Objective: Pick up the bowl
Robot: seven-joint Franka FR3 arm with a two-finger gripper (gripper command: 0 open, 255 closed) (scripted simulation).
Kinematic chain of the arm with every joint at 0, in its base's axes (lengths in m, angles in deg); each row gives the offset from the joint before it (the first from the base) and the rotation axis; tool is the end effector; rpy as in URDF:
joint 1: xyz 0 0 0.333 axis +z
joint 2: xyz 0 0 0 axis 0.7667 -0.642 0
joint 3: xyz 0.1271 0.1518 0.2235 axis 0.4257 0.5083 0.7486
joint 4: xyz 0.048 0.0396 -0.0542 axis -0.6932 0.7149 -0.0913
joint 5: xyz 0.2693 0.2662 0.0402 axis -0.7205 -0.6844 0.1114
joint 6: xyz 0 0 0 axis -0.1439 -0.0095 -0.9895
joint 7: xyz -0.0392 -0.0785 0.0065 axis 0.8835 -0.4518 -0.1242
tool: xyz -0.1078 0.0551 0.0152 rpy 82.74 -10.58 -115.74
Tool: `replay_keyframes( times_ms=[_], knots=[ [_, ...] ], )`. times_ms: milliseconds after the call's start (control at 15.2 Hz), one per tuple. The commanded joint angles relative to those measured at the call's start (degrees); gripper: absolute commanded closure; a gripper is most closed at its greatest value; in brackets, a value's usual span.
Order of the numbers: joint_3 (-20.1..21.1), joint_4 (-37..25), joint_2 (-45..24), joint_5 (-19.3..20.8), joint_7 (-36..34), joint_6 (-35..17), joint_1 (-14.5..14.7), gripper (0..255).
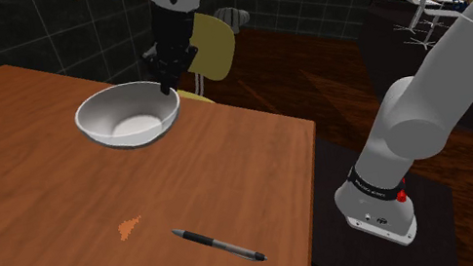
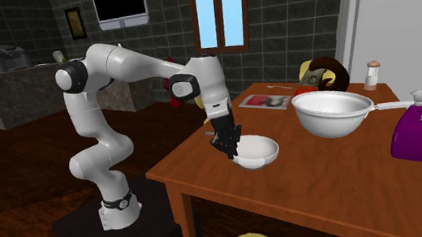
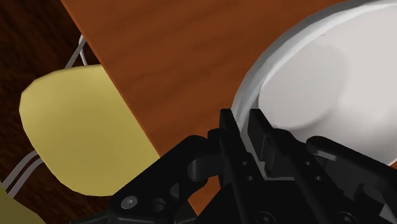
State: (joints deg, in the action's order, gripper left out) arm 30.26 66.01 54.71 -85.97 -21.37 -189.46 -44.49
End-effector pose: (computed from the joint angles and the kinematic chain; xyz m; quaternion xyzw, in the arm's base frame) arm 0.4384 0.2508 0.4947 -0.9955 0.0230 -0.0774 0.0503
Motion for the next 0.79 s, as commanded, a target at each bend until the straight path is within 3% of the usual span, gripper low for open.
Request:
replay_keyframes(
  times_ms=[0, 726],
  knots=[
    [-0.07, -1.09, 0.20, -0.01, -0.04, 1.27, -0.01, 255],
    [-0.56, -9.31, 0.45, 0.27, -0.26, 9.73, -0.27, 255]
  ],
)
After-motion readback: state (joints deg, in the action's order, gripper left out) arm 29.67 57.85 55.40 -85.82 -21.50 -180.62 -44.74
